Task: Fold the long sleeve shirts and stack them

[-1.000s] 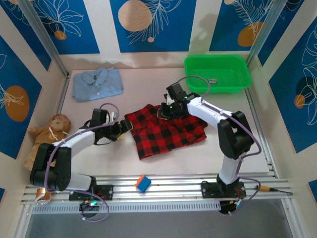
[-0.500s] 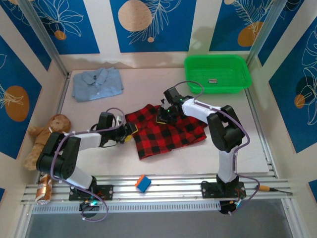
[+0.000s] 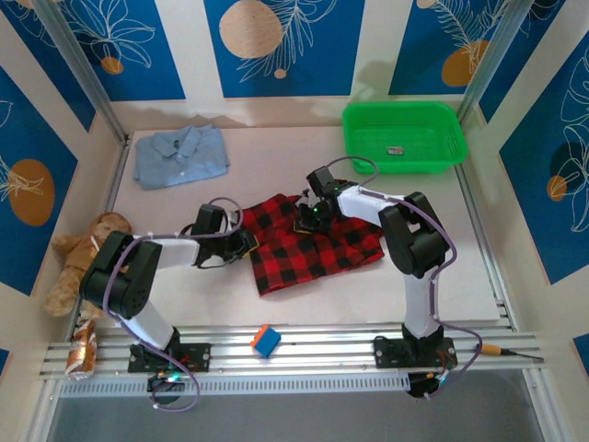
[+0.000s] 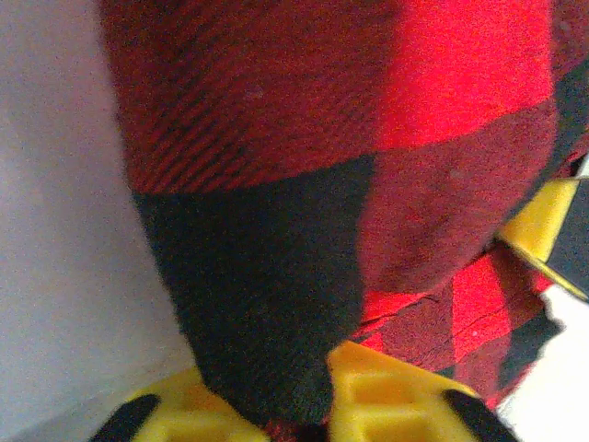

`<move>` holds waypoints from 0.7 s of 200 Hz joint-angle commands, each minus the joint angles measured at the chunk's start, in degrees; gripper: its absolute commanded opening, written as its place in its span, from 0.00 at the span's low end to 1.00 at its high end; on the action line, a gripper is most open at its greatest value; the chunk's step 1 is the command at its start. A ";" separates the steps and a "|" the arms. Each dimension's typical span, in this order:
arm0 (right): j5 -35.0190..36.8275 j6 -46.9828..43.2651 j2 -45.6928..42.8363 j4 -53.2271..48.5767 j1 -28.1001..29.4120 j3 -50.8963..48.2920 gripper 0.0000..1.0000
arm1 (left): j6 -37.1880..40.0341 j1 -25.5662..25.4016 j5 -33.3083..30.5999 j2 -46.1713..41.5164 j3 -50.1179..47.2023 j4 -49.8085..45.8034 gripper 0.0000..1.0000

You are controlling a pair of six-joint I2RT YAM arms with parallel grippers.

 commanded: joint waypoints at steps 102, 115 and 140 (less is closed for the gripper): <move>2.04 20.62 15.24 4.91 15.14 14.16 0.10 | 42.84 0.49 -39.32 -11.42 32.75 -60.94 0.00; 0.85 23.02 18.79 4.99 16.51 20.03 0.11 | 45.47 0.27 -42.45 -11.24 35.90 -63.80 0.00; -1.73 24.38 20.93 3.26 17.11 27.31 0.13 | 50.06 -0.34 -49.87 -9.45 41.09 -68.47 0.00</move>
